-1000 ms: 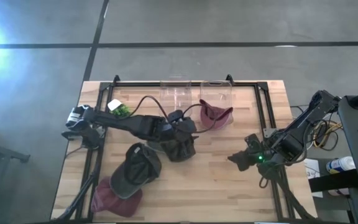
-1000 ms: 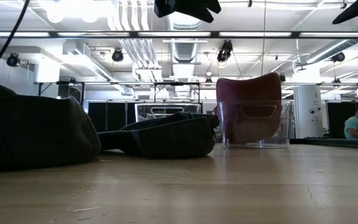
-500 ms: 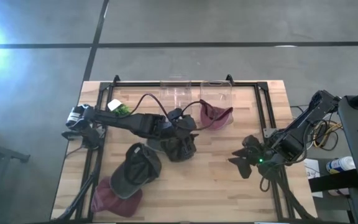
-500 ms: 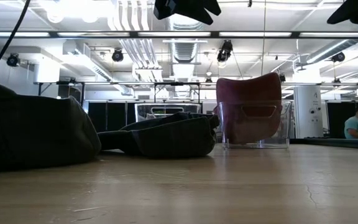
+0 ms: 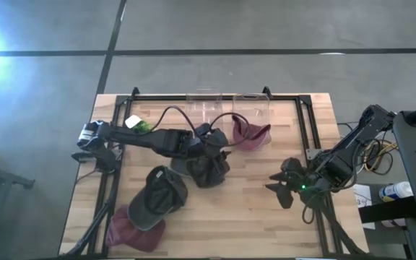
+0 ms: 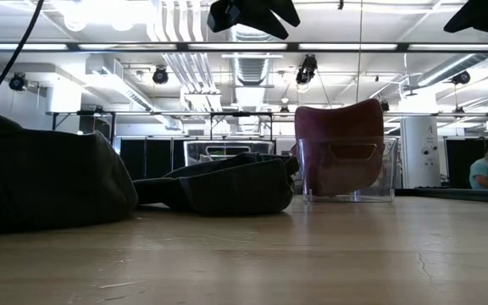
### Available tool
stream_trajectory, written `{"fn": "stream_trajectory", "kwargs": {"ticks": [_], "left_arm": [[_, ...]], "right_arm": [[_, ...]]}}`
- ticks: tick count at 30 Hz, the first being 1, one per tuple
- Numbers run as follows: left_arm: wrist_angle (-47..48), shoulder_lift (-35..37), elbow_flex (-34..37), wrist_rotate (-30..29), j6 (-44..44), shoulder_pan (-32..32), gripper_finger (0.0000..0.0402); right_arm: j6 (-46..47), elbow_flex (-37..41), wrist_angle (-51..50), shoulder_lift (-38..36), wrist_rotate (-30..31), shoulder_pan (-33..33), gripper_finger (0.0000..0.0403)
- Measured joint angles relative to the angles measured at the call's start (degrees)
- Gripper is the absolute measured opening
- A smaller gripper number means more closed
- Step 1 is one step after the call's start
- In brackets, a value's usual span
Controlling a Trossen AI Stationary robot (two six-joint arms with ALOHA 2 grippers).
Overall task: Pick & Place hat
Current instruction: Put the red cap into the right transparent bin
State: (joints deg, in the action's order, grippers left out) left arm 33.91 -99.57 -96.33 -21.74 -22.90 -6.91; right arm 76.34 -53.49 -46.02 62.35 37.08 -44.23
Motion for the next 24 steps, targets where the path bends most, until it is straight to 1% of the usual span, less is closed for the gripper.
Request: {"fn": "stream_trajectory", "kwargs": {"ticks": [9,24], "left_arm": [[-0.03,0.00,-0.02,-0.78,-0.38,0.06,0.0138],[-0.02,-0.02,-0.04,-0.65,-9.82,0.00,0.0138]], "right_arm": [[0.02,0.00,0.02,0.00,0.00,0.00,0.0199],[0.00,0.00,0.02,0.00,0.00,0.00,0.0199]]}}
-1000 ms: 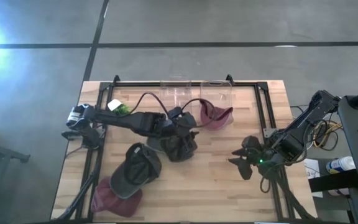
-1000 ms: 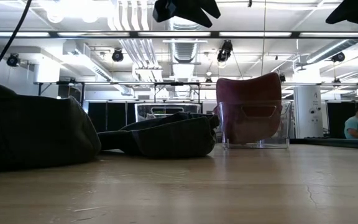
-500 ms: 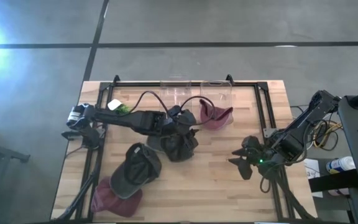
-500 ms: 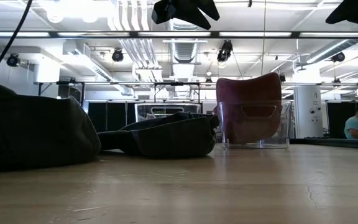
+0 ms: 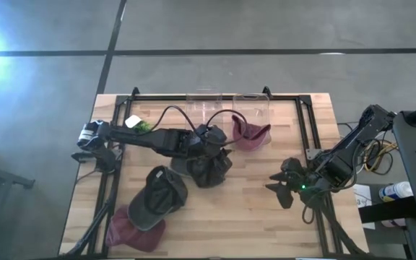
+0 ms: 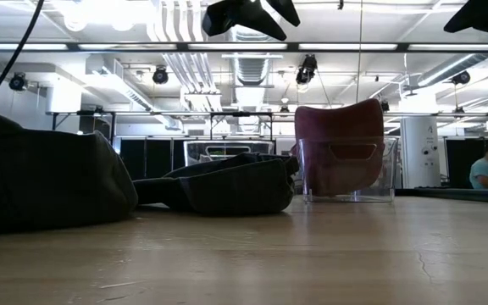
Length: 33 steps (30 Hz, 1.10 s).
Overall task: Pick & Place hat
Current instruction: Put the red cap into the right transparent bin
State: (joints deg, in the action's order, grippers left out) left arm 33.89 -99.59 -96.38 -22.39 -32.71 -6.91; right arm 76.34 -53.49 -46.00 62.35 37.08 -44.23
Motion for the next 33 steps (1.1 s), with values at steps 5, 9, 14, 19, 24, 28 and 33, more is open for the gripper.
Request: {"fn": "stream_trajectory", "kwargs": {"ticks": [5,9,14,19,24,28,33], "left_arm": [[0.00,0.00,0.00,0.04,-0.78,0.00,0.0138],[0.00,0.01,-0.02,0.15,-1.81,0.00,0.0138],[0.01,0.01,-0.02,3.18,-3.49,0.02,0.0138],[0.02,0.01,-0.02,10.31,-3.54,0.02,0.0138],[0.04,0.00,-0.02,16.50,-3.57,0.02,0.0138],[0.03,0.00,-0.02,17.16,-2.70,0.02,0.0138],[0.04,0.00,-0.02,17.13,-1.80,0.06,0.0138]], "right_arm": [[0.00,0.00,0.00,0.00,0.02,0.00,0.0199],[0.04,0.00,0.00,0.00,0.02,0.01,0.0199],[0.07,0.00,0.00,0.00,0.02,0.01,0.0199],[0.11,0.02,0.00,-0.02,0.02,0.02,0.0199],[0.06,0.02,0.00,-0.02,0.02,0.02,0.0199],[0.08,0.02,0.01,-0.02,0.02,0.02,0.0199],[0.07,0.04,0.02,-0.02,0.02,0.02,0.0199]]}}
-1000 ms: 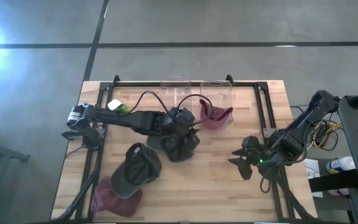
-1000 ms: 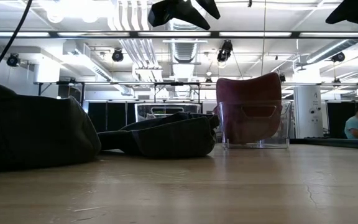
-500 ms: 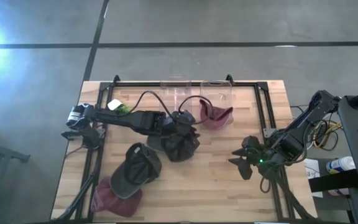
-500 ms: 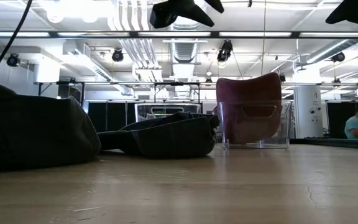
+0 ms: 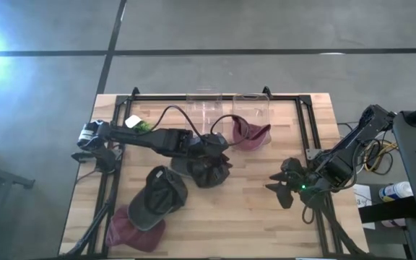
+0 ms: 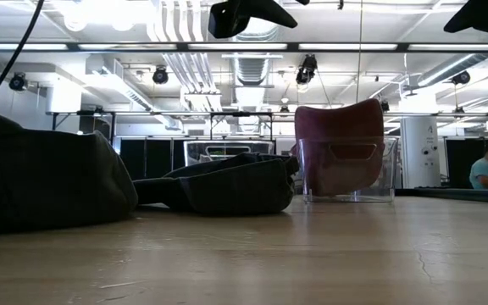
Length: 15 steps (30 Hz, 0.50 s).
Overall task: Pick & Place hat
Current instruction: Put the red cap into the right transparent bin
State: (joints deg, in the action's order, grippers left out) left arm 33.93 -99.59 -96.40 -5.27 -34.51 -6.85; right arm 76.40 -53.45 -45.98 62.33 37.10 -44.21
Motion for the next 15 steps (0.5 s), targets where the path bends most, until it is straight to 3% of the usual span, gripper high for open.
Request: {"fn": "stream_trajectory", "kwargs": {"ticks": [15], "left_arm": [[-0.04,0.00,0.00,-1.10,-0.63,0.02,0.0138]], "right_arm": [[-0.08,0.00,-0.01,0.00,0.00,0.00,0.0199]]}}
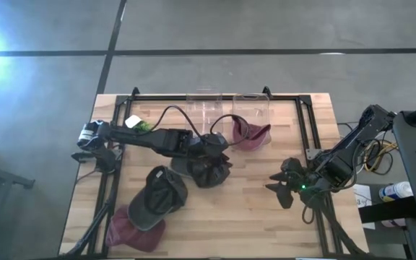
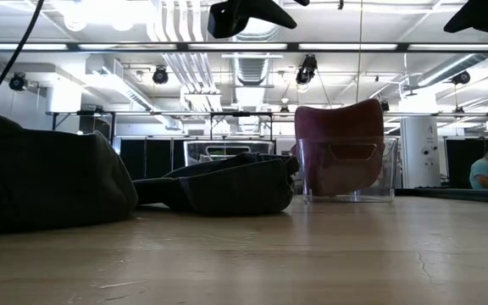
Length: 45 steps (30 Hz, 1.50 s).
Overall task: Pick & Place hat
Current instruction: Put the red cap into the right transparent bin
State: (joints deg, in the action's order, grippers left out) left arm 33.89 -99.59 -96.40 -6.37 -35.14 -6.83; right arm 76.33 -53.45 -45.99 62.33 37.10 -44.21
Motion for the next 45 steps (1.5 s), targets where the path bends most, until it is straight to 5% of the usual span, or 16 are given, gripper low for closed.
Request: {"fn": "stream_trajectory", "kwargs": {"ticks": [13,23,28,35,41,45], "left_arm": [[-1.45,0.00,0.00,-6.66,-4.96,0.06,0.0138],[-2.64,-1.47,0.00,-6.41,5.30,3.68,0.0138],[-7.12,-4.17,0.02,2.83,14.82,9.80,0.0138],[-7.89,-5.27,0.02,8.10,35.29,16.67,0.0138],[-8.39,-5.34,0.00,19.24,38.26,20.10,0.0138],[-8.32,-5.56,0.01,19.87,38.25,21.04,0.0138]], "right_arm": [[0.01,0.00,0.00,0.00,0.01,0.00,0.0199],[-1.70,0.00,0.08,0.00,4.50,0.04,0.0199],[-2.29,0.00,0.52,0.00,4.95,0.10,0.0199],[4.75,0.09,2.22,0.23,9.16,0.74,0.0199],[12.94,0.12,-2.99,-0.02,9.84,2.90,0.0199],[19.42,0.12,-6.57,-0.50,9.74,3.41,0.0199]]}}
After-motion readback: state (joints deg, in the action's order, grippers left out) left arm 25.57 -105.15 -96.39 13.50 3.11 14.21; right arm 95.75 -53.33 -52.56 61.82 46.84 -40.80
